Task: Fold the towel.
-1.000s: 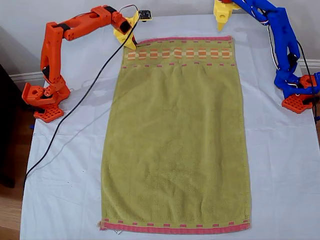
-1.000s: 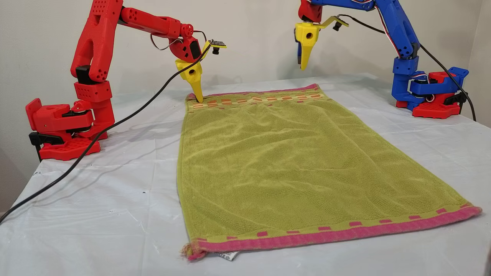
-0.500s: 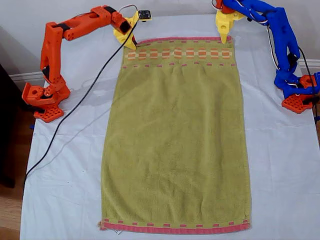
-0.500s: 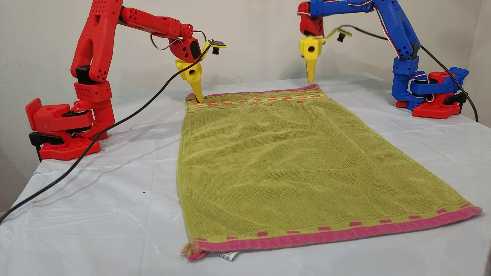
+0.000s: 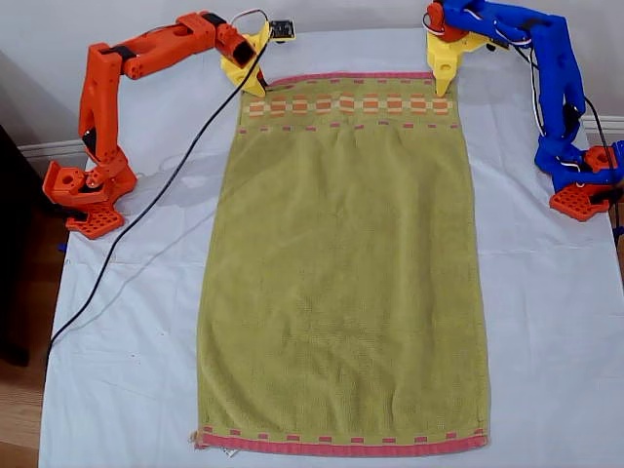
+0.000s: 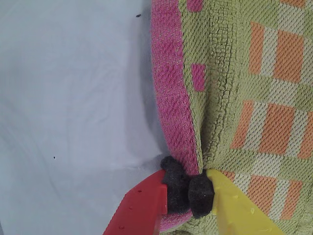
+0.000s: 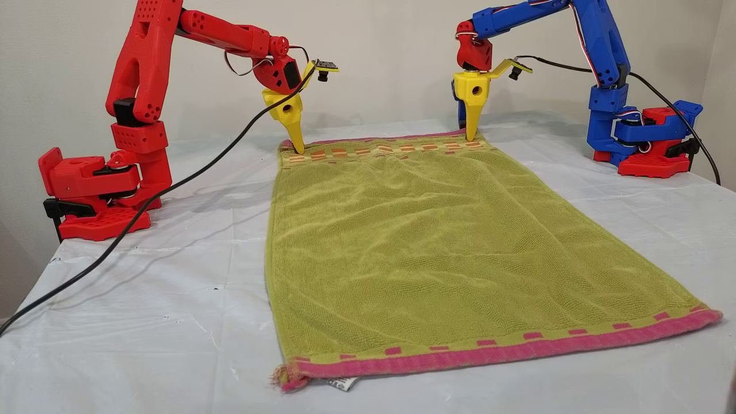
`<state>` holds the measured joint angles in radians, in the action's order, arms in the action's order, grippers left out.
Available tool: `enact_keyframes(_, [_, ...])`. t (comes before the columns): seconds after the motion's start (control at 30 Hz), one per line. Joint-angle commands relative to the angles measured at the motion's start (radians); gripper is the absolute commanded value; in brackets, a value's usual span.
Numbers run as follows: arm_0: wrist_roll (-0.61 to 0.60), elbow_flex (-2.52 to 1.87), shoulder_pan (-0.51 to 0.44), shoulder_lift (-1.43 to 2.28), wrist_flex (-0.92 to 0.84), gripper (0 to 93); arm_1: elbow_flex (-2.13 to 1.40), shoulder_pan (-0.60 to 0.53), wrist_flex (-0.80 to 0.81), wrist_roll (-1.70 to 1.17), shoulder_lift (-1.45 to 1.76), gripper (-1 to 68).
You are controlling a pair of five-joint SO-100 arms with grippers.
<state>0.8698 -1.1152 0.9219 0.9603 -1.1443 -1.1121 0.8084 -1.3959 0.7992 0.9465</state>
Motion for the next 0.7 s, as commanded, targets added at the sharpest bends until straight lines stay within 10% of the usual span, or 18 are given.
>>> enact_keyframes(0.0, [-0.002, -0.012, 0.044, 0.012, 0.043, 0.1, 0.123, -0.014, -0.063, 0.009, 0.003, 37.1])
enact_keyframes(0.33, [-0.003, -0.043, 0.051, 0.031, 0.063, 0.1, 0.739, -0.025, -0.403, 0.041, -0.354, 37.1])
enact_keyframes(0.47, [0.000, -0.052, 0.054, 0.035, 0.067, 0.1, 0.762, -0.029, -0.403, 0.035, -0.373, 11.2])
enact_keyframes(0.67, [0.003, -0.063, 0.055, 0.044, 0.074, 0.1, 0.769, -0.037, -0.403, 0.003, -0.387, 8.4])
